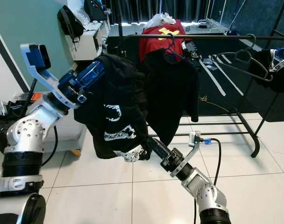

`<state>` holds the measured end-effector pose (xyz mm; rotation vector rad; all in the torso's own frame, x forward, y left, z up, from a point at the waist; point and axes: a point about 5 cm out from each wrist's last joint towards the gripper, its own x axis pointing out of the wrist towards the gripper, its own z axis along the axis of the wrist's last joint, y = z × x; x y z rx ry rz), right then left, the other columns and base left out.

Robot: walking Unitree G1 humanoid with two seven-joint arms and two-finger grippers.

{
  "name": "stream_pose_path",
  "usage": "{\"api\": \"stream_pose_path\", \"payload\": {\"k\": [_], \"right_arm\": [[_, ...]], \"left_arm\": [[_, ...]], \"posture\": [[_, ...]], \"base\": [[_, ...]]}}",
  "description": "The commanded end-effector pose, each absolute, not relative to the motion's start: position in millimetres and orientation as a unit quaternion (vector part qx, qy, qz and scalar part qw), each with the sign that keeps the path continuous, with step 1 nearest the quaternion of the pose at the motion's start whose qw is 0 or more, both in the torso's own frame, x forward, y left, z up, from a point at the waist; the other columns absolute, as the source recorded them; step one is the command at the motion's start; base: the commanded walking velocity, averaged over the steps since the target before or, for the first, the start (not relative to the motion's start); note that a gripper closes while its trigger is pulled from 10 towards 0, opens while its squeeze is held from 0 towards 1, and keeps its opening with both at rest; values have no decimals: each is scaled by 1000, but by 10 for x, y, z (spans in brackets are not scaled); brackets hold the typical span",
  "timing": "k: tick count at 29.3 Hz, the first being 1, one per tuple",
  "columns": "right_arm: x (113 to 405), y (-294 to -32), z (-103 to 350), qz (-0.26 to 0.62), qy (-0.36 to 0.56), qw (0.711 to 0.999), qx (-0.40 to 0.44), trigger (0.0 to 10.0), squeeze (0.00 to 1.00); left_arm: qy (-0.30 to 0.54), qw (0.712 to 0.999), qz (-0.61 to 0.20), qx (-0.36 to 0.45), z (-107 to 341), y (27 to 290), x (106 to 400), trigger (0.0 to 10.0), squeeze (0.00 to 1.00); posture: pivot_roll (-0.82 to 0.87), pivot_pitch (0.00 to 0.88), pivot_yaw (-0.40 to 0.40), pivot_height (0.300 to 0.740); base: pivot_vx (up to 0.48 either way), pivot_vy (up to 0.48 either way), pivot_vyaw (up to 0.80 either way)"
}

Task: Hang hanger

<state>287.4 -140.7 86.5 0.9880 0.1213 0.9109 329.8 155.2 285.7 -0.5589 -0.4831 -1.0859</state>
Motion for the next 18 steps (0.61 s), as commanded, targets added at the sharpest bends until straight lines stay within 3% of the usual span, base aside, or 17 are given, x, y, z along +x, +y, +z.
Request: {"api": "stream_pose_path", "payload": {"k": [1, 10, 14, 18], "right_arm": [[2871, -1348, 838, 429, 65, 776, 458, 10000, 0], [2860, -1319, 762, 414, 76, 782, 460, 10000, 0], [2926, -1480, 670, 342, 69, 811, 469, 10000, 0], [2928, -1509, 649, 332, 69, 815, 469, 10000, 0]], "left_arm": [[-252, 778, -513, -261, 2983, 1543, 3265, 10000, 0], [-265, 776, -506, -268, 3041, 1557, 3292, 10000, 0], [-269, 775, -505, -269, 3092, 1580, 3303, 10000, 0], [-270, 774, -505, -269, 3102, 1582, 3304, 10000, 0]], "posture": [[-3, 0, 42, 740], [2, 0, 41, 740], [3, 0, 46, 740], [5, 0, 47, 740]], "base": [[0, 0, 0], [0, 0, 0], [0, 0, 0], [0, 0, 0]]}}
